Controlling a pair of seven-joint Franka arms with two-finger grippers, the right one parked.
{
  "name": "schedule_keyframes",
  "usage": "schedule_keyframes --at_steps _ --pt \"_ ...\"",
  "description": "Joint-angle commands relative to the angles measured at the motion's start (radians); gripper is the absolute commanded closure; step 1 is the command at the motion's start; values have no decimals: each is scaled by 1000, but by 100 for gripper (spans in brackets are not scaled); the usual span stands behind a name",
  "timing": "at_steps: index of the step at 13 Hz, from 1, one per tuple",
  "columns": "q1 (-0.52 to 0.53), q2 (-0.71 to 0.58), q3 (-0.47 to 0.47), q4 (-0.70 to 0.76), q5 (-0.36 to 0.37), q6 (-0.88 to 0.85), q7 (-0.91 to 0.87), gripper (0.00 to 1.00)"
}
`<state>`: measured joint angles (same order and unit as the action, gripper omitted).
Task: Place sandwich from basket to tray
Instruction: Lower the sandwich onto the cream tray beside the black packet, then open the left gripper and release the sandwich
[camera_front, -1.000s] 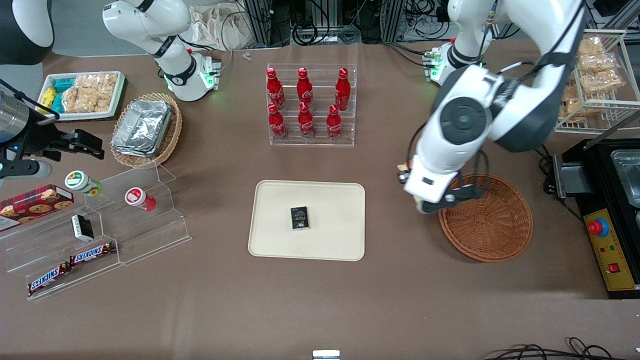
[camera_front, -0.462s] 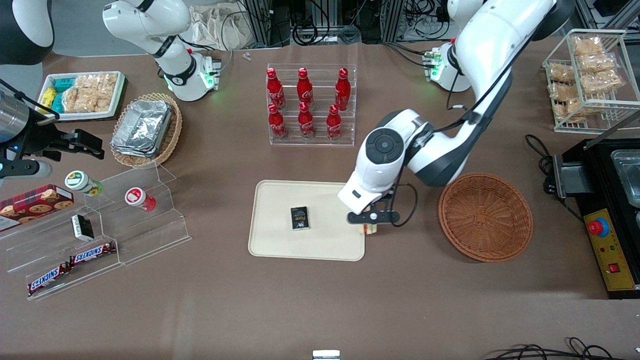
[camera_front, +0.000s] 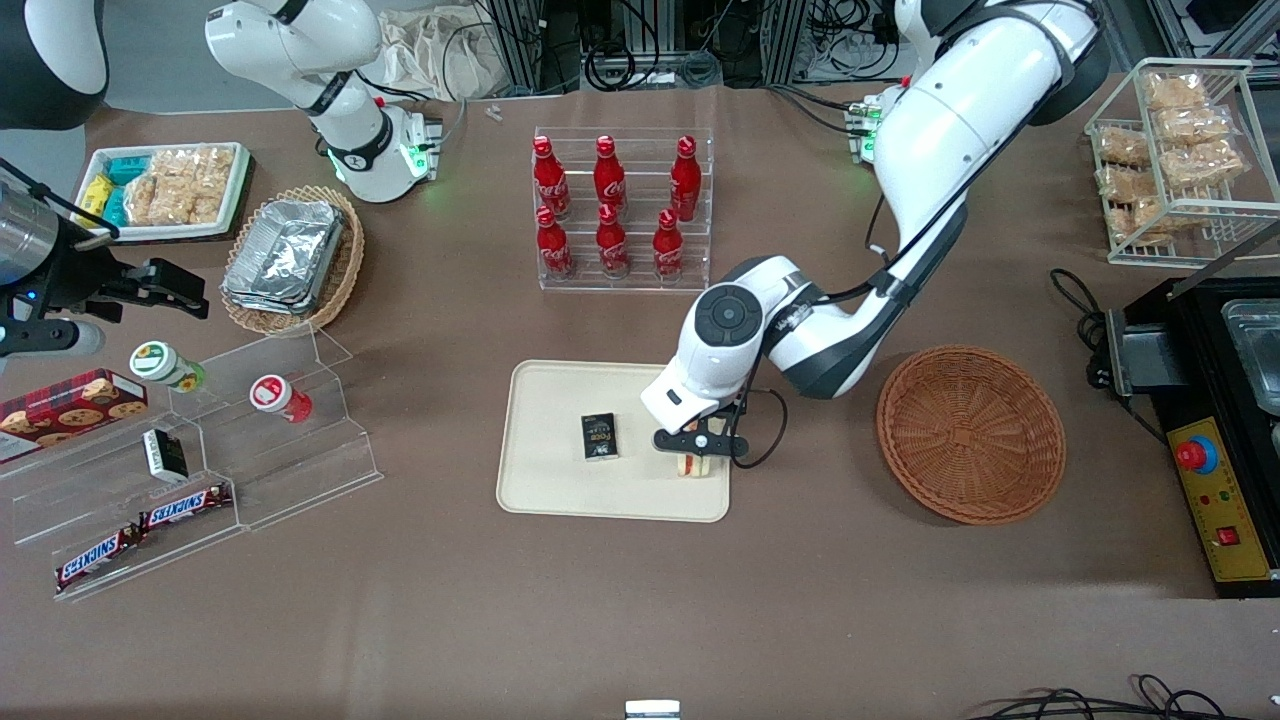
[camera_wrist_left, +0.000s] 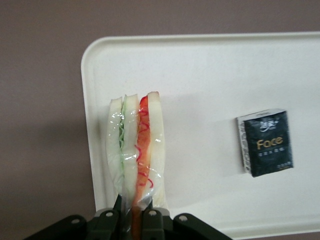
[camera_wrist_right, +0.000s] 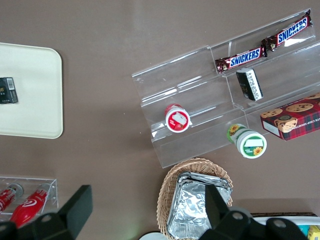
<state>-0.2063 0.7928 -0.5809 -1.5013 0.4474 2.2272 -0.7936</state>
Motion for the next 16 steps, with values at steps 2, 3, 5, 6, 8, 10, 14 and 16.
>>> schedule_keyframes --at_steps 2,3,5,6,8,10,14,16 --pt "-5 45 1 27 11 9 -15 71" --pt "-5 45 0 30 8 9 -29 27" --pt "-5 33 0 32 19 -1 -79 1" --pt "2 22 -2 33 7 -26 -78 1" --pt "37 -18 -11 36 -2 -140 -67 1" --pt "120 -94 -59 38 -106 -274 21 1" --pt "240 -281 -65 36 -185 -541 146 1" --pt "316 -398 -62 35 -217 -627 203 1"
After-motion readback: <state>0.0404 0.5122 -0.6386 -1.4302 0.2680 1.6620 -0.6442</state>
